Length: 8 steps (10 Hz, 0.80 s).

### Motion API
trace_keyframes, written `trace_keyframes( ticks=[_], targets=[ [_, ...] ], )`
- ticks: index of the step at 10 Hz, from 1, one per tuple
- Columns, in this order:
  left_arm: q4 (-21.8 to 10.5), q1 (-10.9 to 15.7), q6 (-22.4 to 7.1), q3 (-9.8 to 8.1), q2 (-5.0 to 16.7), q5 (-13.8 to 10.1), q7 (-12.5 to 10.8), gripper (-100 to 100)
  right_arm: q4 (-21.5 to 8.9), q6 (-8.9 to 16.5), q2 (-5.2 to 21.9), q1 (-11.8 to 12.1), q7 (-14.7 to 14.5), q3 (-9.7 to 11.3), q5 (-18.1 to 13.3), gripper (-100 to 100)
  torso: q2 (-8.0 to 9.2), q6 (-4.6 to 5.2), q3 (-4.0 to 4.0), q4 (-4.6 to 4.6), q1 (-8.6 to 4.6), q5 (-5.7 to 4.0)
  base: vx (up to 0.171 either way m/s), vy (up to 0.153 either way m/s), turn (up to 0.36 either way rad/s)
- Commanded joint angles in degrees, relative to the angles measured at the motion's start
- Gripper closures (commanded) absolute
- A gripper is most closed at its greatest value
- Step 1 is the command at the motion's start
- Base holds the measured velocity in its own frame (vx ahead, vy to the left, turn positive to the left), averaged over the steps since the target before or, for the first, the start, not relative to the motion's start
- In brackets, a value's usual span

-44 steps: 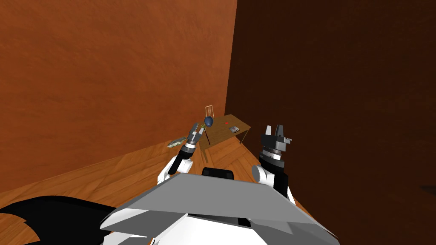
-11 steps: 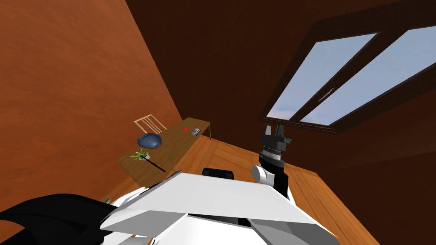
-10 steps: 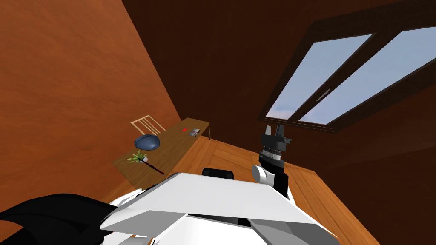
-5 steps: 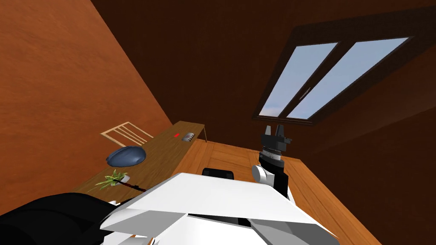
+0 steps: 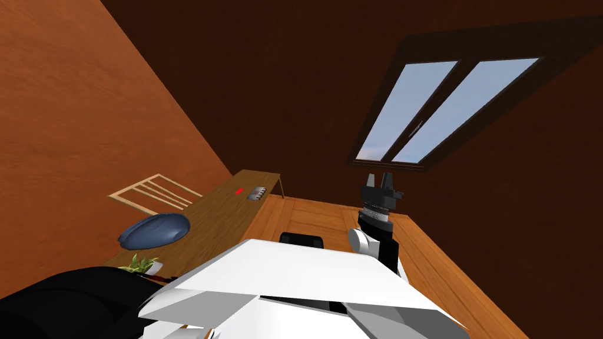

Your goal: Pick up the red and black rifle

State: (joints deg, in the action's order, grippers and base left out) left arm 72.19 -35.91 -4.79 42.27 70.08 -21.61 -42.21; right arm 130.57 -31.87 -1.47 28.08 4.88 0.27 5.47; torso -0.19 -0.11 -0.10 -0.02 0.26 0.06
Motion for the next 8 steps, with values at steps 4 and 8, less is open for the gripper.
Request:
trace_keyframes(
  ticks=[4,8],
  targets=[
    [-4.8,-2.4,-1.5,0.66,2.2,-0.2,0.5,-100,0.0,0.0,0.0,0.0,0.0,0.0,0.0,0,-0.08,0.02,-0.05,-0.02,0.23,0.05,0.072,0.094,-0.148],
    [-5.8,-2.7,-2.1,0.01,1.0,0.3,1.3,-100,0.0,0.0,0.0,0.0,0.0,0.0,0.0,0,0.22,-0.02,0.13,0.05,-0.26,-0.05,0.011,0.015,-0.017]
  ],
)
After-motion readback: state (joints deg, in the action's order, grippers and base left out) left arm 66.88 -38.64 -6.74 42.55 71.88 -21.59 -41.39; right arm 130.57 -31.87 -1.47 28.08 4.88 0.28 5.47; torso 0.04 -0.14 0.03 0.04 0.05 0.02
